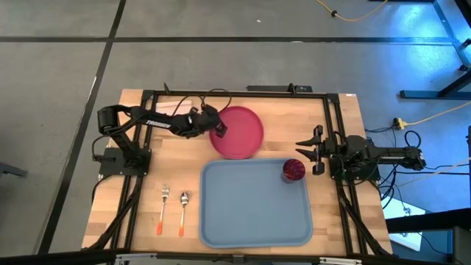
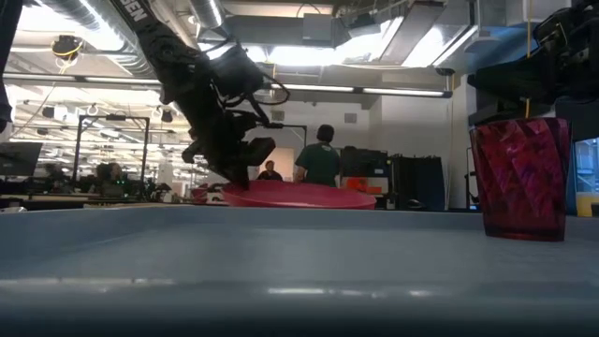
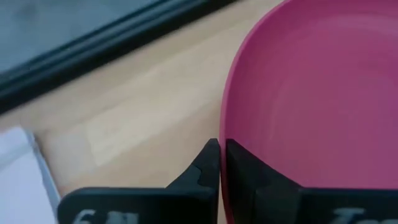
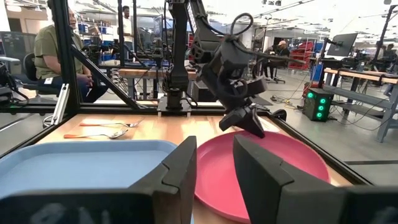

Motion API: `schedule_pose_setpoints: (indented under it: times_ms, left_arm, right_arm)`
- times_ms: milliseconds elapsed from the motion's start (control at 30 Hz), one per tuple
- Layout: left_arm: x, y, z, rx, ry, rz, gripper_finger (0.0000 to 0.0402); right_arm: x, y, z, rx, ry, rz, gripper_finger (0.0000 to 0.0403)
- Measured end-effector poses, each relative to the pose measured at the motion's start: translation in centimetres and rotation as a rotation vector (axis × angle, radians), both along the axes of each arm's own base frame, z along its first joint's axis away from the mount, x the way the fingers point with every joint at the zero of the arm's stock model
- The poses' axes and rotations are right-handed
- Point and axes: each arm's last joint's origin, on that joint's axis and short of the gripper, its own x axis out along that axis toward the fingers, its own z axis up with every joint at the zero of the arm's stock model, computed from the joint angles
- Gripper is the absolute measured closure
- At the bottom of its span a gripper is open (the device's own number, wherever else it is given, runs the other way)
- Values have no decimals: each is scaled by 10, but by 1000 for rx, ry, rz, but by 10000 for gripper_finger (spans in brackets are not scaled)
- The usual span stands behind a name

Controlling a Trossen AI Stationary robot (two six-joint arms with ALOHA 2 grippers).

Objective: Pick and place plate/cup/fork/spoon on tray
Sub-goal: Put the pink plate in the middle of the blue tray

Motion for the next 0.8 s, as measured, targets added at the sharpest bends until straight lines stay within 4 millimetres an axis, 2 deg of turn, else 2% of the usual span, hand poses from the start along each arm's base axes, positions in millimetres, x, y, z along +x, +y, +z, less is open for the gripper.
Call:
schedule_pose_setpoints:
  times_ms: [200,367,600,800]
  left_arm:
    - [5,2,10,95,-32,-30,396]
    - [1,0,32,146,-65,-70,396]
    - [-8,-16,71,219,-144,-143,396]
    - [-12,-35,91,248,-212,-212,396]
  right_arm:
    - [0,0,0,0,0,0,293]
    - [0,0,0,0,0,0,293]
    - [0,0,0,1,2,0,293]
    - [0,0,0,2,2,0,293]
